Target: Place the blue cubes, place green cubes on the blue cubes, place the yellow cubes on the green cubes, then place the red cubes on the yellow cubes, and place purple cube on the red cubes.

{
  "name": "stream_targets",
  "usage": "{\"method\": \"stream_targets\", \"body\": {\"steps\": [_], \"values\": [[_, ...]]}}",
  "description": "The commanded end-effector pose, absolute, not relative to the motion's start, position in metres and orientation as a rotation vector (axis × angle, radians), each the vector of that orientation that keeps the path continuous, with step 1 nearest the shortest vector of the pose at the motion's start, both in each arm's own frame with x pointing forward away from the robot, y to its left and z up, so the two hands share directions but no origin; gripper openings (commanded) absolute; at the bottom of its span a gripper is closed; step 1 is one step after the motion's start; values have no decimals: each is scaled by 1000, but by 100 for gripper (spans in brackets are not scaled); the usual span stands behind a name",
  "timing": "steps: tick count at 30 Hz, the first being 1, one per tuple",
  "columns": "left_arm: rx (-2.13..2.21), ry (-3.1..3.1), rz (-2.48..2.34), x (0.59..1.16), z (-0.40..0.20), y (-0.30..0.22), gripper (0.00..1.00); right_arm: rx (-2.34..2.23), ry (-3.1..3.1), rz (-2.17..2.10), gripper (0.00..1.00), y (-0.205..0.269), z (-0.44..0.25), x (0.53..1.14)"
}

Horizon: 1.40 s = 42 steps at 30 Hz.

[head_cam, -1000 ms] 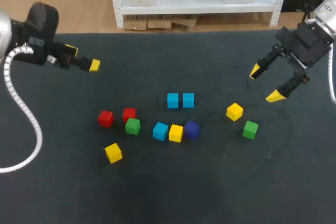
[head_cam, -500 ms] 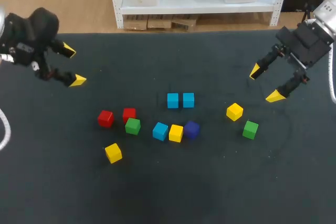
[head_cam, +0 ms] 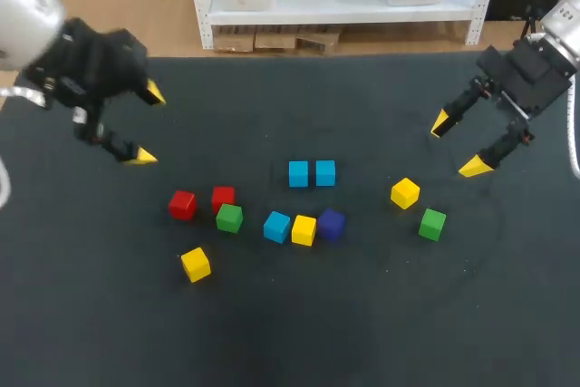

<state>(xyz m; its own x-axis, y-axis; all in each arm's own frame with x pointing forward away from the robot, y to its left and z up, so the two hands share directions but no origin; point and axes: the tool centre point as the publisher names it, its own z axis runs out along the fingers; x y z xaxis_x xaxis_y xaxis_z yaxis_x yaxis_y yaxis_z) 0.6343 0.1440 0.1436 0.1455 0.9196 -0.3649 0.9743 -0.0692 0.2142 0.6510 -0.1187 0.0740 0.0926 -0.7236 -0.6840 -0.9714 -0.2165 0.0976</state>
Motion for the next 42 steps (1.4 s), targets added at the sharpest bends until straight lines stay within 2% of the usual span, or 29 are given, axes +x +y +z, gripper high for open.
{"method": "stream_targets", "body": {"steps": [1, 11, 27, 42], "values": [[2412, 1646, -24, 637, 129, 111, 100, -1996, 1664, 889, 100, -119, 74, 652], [2665, 1366, -35, 614, 91, 64, 100, -1996, 1664, 889, 100, -119, 74, 652], [2651, 1417, -160, 604, 58, 18, 100, -1996, 1664, 889, 100, -119, 74, 652], [2498, 1703, -219, 584, 23, 17, 100, -1996, 1664, 889, 100, -119, 74, 652]]}}
